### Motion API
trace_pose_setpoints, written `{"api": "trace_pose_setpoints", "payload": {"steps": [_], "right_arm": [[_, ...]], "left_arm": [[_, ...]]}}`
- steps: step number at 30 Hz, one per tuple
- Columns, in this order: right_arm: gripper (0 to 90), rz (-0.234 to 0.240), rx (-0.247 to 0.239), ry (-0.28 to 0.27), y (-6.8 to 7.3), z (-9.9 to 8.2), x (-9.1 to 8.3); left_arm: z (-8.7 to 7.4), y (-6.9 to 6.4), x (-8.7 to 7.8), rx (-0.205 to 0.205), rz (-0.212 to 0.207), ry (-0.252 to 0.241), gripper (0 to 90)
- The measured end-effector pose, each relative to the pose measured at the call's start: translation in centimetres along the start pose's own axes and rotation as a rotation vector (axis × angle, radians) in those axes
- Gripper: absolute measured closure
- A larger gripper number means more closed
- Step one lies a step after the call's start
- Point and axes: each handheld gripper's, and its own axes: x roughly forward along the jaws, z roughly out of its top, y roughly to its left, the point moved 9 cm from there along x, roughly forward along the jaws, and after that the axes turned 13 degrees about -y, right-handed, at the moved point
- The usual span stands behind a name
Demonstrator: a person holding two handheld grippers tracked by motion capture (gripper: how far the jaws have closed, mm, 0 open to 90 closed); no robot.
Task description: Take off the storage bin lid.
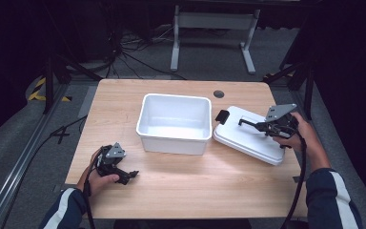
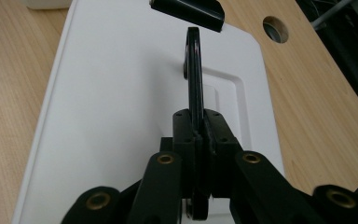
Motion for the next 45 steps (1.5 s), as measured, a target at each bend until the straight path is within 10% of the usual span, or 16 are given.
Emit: {"api": "trace_pose_setpoints", "payload": {"steps": [22, 45], "right_arm": [[85.0, 0.014, 0.047, 0.047, -0.3, -3.2, 3.3], [72.7, 0.002, 0.116, 0.017, -0.3, -2.3, 1.8]], "left_arm": [[0.0, 0.0, 0.0, 0.0, 0.0, 0.0, 0.3], [0.0, 0.0, 0.0, 0.0, 0.0, 0.0, 0.3]]}}
